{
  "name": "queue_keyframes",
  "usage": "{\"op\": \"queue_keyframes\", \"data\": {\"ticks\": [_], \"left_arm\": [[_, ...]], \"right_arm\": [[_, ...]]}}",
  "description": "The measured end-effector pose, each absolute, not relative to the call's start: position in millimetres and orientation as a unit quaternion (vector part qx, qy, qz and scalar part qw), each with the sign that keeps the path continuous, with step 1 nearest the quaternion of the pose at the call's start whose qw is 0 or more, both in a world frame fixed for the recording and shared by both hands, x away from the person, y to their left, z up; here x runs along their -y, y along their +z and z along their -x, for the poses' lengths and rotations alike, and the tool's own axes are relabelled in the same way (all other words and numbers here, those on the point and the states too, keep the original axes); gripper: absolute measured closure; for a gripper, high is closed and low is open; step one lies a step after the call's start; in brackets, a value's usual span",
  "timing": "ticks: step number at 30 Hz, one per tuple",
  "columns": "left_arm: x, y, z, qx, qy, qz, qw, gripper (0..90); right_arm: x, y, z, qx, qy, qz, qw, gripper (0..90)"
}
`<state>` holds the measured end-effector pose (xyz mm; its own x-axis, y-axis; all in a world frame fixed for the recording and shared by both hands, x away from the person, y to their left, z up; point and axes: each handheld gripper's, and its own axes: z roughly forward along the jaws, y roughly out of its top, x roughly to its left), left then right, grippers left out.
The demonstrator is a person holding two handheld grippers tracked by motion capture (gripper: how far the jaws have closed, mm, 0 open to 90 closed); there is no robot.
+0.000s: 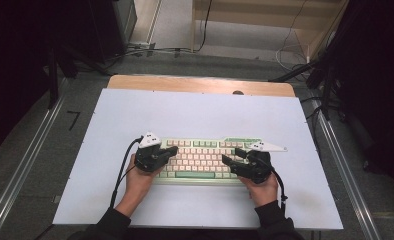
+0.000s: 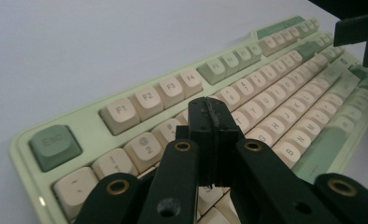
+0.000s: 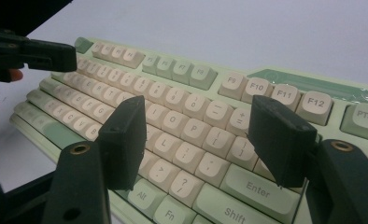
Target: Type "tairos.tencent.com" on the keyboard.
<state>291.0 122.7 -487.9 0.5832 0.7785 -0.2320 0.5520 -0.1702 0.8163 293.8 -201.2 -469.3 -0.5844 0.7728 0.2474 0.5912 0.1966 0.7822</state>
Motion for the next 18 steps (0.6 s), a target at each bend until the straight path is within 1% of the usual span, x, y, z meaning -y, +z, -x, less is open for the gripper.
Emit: {"op": "queue_keyframes", "data": {"ticks": [6,18], "left_arm": [[-117.8,-493.2,-293.8,-0.440,0.113,-0.766,0.454,90.0],[-117.4,-495.0,-295.1,-0.444,0.113,-0.769,0.447,90.0]], "right_arm": [[200.8,-469.5,-293.8,-0.768,0.451,-0.444,0.100,35.3],[200.2,-470.2,-293.9,-0.769,0.449,-0.444,0.100,35.4]]}}
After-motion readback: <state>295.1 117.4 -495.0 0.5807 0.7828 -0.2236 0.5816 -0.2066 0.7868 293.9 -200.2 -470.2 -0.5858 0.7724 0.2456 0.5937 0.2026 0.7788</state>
